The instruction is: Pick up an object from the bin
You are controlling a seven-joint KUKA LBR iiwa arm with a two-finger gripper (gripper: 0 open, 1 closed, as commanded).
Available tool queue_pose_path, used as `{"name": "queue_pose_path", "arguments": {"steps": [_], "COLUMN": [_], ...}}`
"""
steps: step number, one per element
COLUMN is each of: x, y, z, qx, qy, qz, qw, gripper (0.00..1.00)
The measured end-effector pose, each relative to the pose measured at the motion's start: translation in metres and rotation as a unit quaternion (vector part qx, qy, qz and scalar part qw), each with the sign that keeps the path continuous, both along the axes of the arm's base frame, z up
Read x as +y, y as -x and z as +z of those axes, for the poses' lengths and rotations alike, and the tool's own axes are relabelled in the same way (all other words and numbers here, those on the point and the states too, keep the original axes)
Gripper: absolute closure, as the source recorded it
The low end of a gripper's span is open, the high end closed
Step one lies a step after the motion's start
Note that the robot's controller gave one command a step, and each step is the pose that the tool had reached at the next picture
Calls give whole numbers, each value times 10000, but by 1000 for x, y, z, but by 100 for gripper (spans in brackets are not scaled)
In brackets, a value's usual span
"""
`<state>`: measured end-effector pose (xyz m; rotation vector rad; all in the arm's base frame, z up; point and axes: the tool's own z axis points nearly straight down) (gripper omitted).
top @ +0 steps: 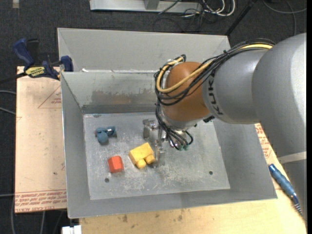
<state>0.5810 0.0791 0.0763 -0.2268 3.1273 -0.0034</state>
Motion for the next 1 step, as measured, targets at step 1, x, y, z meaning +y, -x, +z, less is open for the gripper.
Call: {"name": "queue_pose_path", "arguments": {"steps": [1], "x": [20], "y": [-15], "z": [-6], "qx": [15], "qy": [-23], "qz": [-848], "qw": [9964], "gripper": [0]}}
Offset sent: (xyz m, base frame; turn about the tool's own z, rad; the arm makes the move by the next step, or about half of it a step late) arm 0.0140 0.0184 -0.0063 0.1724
